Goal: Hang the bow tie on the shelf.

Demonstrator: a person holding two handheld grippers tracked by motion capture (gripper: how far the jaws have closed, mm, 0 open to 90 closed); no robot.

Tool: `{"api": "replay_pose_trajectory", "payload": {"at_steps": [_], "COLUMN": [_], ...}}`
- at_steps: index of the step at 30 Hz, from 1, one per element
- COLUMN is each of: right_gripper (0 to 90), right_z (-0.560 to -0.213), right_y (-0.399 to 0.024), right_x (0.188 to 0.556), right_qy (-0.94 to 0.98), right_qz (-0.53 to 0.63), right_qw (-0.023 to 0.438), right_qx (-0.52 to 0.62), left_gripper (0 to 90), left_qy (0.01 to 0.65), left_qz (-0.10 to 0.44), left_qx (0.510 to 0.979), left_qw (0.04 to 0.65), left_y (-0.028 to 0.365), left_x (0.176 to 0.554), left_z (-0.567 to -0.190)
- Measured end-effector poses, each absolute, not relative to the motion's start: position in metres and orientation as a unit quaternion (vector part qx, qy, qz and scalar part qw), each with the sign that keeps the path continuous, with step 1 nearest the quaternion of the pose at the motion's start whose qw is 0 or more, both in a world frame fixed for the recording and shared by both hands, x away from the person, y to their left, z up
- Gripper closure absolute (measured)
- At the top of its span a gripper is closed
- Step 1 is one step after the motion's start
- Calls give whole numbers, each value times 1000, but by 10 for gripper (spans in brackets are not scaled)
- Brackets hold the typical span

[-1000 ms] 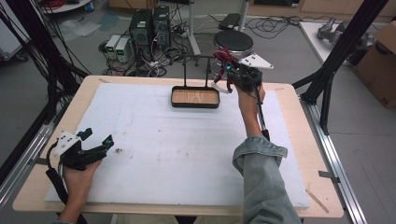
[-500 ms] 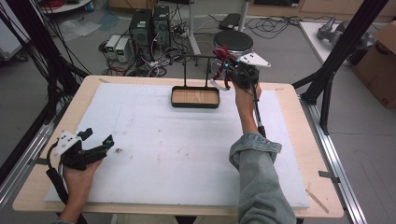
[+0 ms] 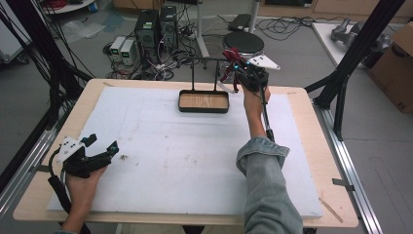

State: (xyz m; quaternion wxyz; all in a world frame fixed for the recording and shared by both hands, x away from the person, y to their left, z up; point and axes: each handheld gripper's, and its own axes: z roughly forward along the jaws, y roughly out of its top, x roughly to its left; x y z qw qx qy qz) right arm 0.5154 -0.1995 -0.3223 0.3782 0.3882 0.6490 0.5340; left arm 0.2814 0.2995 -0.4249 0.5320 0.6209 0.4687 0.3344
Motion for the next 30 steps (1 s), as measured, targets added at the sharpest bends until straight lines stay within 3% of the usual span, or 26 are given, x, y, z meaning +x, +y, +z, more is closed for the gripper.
{"api": "replay_pose_trajectory", "payload": {"at_steps": [30], "right_gripper": [732], "right_z": [-340], "right_y": [-201], "right_x": [527], "right_qy": [684], "right_qz": [476], "right_qw": [372], "right_qx": [410], "left_gripper": [153], "left_qy": [472], "left_qz": [334], "left_qx": [620], "left_qw": [531], "left_y": [300], "left_x": [280], "left_z": [-425]}}
